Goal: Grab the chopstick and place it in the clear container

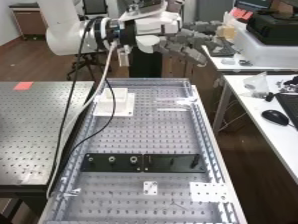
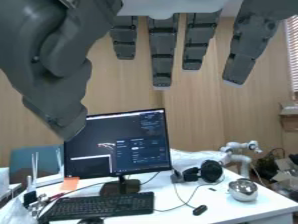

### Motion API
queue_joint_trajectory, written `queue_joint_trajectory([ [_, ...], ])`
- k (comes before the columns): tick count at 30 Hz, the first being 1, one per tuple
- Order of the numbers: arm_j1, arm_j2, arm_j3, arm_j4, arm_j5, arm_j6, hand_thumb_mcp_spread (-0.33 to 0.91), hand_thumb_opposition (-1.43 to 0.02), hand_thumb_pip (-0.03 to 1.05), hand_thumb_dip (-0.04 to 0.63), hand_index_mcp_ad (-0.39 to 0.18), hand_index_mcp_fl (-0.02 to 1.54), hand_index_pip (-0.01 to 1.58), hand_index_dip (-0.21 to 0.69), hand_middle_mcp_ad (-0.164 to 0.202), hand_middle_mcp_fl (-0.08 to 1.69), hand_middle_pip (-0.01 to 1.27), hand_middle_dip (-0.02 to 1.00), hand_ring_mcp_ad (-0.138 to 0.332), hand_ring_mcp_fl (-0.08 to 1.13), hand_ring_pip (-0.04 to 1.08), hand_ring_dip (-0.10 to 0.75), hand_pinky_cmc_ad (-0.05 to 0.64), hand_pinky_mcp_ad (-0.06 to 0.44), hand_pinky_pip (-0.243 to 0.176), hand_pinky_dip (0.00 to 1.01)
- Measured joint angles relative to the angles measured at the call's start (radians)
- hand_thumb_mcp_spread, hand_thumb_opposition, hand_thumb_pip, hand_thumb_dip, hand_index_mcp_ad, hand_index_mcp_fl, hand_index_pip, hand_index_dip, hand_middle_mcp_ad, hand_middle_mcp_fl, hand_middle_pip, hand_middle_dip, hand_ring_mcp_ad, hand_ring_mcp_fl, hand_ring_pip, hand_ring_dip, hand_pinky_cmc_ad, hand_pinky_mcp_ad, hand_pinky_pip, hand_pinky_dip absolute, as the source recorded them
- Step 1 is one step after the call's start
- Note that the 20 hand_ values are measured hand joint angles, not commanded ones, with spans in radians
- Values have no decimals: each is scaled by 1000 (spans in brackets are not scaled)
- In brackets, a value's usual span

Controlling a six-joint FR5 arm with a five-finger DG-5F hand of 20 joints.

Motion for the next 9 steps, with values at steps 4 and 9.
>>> queue_joint_trajectory([
  [4,0,0,2,-16,-8,8,54,-867,874,162,-112,63,113,-105,87,267,108,344,131,65,94,229,361,365,-12,393],
  [9,-3,-1,12,-46,-34,15,51,-867,874,162,-110,63,113,-105,86,267,108,344,131,65,96,227,361,361,-10,393],
])
